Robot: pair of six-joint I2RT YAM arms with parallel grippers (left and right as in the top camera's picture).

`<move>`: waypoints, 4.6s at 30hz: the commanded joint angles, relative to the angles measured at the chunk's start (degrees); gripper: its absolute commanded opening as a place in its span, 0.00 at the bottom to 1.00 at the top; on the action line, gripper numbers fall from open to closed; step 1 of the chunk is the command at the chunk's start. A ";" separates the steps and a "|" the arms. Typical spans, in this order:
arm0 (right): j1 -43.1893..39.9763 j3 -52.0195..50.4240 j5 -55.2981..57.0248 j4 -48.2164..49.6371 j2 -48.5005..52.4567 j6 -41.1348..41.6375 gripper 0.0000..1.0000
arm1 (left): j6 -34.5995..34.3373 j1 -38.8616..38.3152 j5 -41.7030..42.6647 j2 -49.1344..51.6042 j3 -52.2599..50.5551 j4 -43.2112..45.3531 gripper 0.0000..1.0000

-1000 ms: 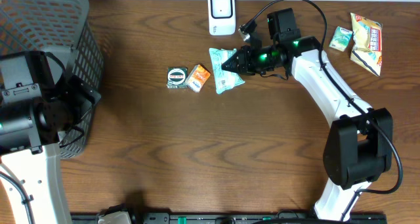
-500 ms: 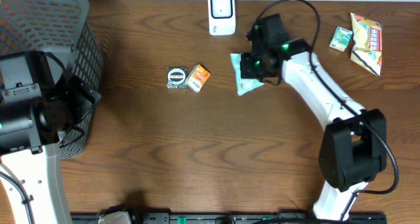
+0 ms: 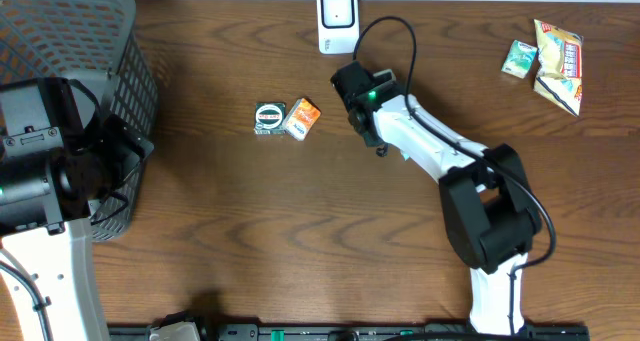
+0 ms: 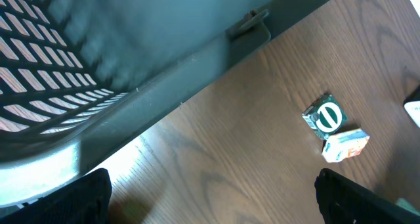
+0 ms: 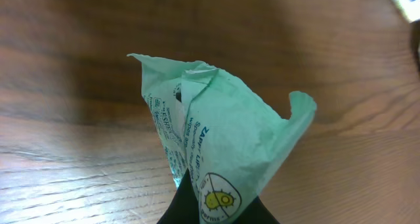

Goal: Scan the item barcode

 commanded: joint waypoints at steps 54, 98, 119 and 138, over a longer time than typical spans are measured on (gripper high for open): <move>-8.74 -2.23 -56.26 4.92 1.42 -16.74 0.01 | -0.24 0.31 -0.35 -0.26 0.61 -0.17 0.98; 12.00 -1.53 0.63 -3.80 1.14 3.61 0.14 | -0.24 0.31 -0.35 -0.26 0.61 -0.17 0.97; 8.85 -1.75 19.45 -0.22 1.16 -1.40 0.01 | -0.24 0.31 -0.35 -0.26 0.61 -0.17 0.97; -3.45 9.49 -26.58 -6.45 0.98 -6.82 0.97 | -0.24 0.31 -0.35 -0.26 0.61 -0.17 0.98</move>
